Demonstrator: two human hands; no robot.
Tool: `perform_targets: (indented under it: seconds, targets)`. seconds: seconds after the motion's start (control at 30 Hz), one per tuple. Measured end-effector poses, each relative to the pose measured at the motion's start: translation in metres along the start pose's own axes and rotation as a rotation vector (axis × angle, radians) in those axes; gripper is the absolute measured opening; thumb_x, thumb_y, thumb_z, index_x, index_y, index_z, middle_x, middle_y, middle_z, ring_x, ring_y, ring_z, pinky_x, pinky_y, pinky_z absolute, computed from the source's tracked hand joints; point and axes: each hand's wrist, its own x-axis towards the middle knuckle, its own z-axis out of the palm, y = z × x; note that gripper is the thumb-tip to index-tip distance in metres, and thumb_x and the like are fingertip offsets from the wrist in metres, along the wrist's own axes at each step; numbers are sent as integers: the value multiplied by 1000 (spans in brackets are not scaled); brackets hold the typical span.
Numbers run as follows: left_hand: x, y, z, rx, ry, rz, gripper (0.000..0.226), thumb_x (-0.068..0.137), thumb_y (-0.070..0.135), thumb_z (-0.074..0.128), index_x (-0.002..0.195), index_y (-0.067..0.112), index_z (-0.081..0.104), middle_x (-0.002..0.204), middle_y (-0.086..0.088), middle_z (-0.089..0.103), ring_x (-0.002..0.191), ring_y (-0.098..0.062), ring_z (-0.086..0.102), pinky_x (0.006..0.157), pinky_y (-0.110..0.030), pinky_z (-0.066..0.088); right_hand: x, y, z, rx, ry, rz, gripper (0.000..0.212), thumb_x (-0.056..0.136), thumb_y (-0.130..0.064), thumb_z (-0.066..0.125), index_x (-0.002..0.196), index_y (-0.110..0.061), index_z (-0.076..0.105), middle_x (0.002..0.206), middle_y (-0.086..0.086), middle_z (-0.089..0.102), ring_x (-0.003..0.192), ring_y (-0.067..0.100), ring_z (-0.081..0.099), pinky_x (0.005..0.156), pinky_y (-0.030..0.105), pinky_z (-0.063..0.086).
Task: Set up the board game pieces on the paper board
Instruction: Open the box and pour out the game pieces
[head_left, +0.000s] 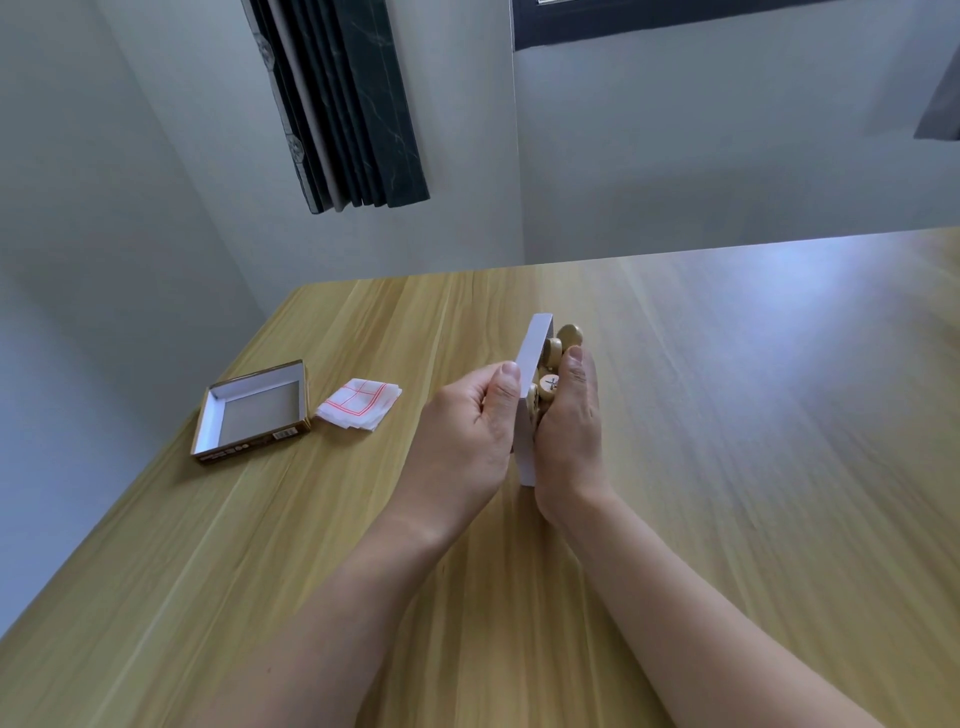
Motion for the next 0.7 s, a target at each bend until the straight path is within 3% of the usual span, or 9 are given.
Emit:
perform_targets:
  seconds: [0.07, 0.2, 0.3, 0.43, 0.57, 0.7]
  targets:
    - [0, -1, 0, 5, -2, 3, 54, 96, 54, 32, 91, 10, 63, 82, -19, 62, 80, -37, 59, 69, -54, 54, 0, 0, 1, 33, 38, 11, 38, 105, -36, 28, 137, -27, 45, 118, -3, 60, 101, 5, 61, 77, 15, 47]
    - [-1, -1, 0, 14, -10, 12, 49, 97, 50, 33, 91, 13, 65, 78, -12, 64, 79, -33, 61, 70, -52, 55, 0, -2, 0, 73, 68, 9, 37, 105, -29, 29, 138, -20, 45, 117, -9, 59, 93, -9, 61, 73, 7, 47]
    - [-2, 1, 1, 23, -11, 17, 44, 98, 49, 34, 90, 21, 67, 77, -4, 67, 79, -26, 64, 71, -50, 55, -1, -1, 0, 96, 99, 26, 35, 105, -30, 31, 134, -21, 49, 116, -3, 61, 99, 3, 62, 78, 15, 50]
    - [-3, 4, 0, 45, -4, 45, 41, 98, 48, 34, 86, 24, 66, 72, 8, 65, 72, -14, 62, 70, -47, 56, -1, 0, 0, 118, 158, 50, 33, 104, -29, 34, 127, -19, 55, 100, -6, 64, 85, 1, 64, 73, 17, 51]
    - [-6, 7, 0, 112, 3, 68, 41, 97, 57, 31, 75, 37, 60, 62, 19, 59, 62, -3, 56, 62, -30, 50, 0, 1, -1, 173, 217, 74, 33, 104, -26, 36, 124, -13, 57, 93, -6, 63, 75, -2, 64, 66, 13, 50]
    - [-7, 6, 0, 172, -5, 60, 46, 95, 60, 29, 66, 33, 53, 57, 11, 55, 59, -12, 53, 62, -42, 52, -1, 2, 1, 185, 279, 74, 32, 103, -26, 37, 118, -11, 61, 88, -3, 63, 75, 5, 63, 69, 20, 52]
